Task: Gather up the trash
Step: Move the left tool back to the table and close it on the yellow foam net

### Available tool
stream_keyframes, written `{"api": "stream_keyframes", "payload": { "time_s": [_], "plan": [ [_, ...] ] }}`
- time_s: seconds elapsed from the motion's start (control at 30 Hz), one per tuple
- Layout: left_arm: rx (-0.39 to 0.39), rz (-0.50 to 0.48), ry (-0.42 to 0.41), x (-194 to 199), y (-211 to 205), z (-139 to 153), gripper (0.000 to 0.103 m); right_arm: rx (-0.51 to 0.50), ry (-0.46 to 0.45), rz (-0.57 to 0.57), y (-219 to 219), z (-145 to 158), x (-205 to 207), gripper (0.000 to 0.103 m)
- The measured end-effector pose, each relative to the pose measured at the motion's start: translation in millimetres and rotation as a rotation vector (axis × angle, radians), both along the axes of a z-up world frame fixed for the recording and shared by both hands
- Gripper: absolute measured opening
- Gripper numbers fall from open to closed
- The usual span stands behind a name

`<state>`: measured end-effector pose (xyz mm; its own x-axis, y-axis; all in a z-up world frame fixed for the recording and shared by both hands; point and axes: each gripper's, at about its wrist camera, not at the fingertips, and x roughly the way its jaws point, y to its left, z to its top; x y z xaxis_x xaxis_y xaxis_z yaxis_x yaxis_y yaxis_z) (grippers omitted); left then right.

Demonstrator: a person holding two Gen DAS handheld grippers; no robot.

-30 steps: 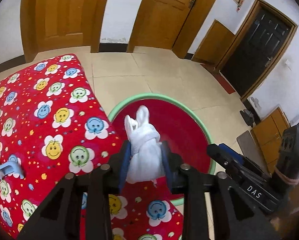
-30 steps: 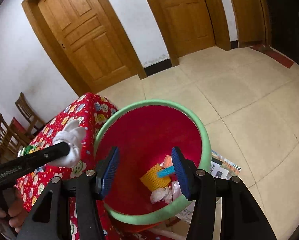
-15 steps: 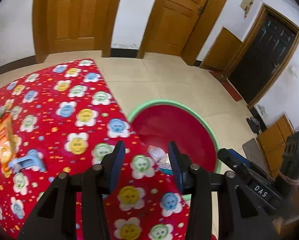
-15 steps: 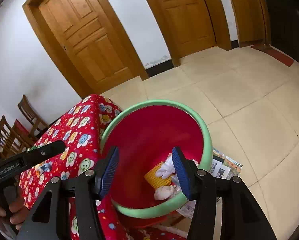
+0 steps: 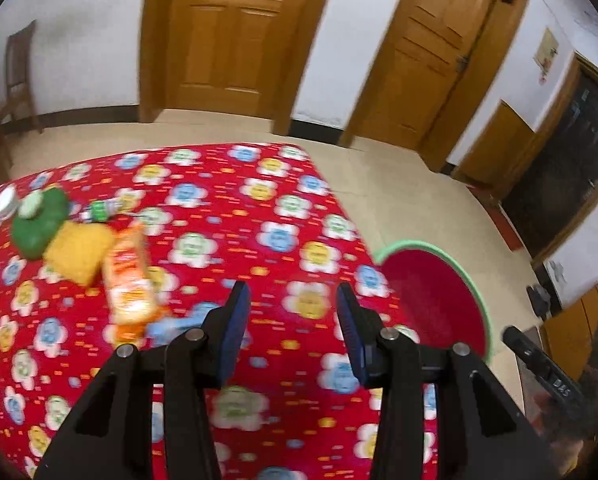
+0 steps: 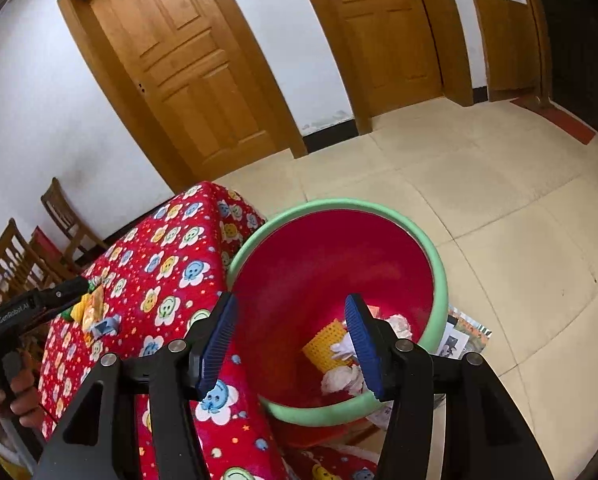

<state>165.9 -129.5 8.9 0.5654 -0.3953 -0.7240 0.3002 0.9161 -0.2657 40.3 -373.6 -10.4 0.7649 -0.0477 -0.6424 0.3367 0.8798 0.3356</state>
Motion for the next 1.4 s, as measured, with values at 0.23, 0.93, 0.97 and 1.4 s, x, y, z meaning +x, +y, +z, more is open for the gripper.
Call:
{"api": "stream_keyframes", "payload": {
  "time_s": [0.23,0.93,0.97,1.4],
  "plan": [
    [0.011,0.125,0.007,22,58,-5,0.044,-0.017,0.017,0.013,14,3,6,0.059],
    [0.003,0.363,0.165,92,147,-64,0.046,-0.070,0.070,0.045,44,5,29,0.059],
    [0.003,0.372,0.167,93,148,-66,0.046,-0.073,0.074,0.050,45,5,31,0.059],
    [0.012,0.471,0.159,97,138,-71,0.060,-0.090,0.090,0.114,67,-1,48,0.059]
  ]
}}
